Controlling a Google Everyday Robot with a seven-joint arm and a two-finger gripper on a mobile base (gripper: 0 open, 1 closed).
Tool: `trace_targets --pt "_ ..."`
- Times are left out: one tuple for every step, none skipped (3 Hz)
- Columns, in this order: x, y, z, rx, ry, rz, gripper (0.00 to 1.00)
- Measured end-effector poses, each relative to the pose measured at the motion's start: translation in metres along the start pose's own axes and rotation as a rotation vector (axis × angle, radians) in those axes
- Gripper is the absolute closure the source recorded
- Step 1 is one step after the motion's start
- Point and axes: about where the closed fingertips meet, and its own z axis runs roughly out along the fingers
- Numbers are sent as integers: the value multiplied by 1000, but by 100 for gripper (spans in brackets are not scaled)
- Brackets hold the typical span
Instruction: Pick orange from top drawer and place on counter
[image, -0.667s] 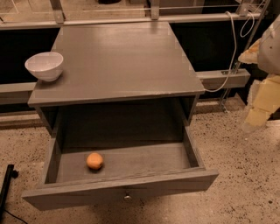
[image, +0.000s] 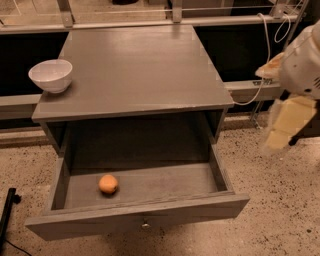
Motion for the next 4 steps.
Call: trace_targets --pt "-55 36 52 -44 -185 -158 0" --pt "-77 52 84 -18 -302 -266 0" --pt "-83 54 86 11 -324 -362 0" --pt "-99 51 106 -22 -381 -380 0"
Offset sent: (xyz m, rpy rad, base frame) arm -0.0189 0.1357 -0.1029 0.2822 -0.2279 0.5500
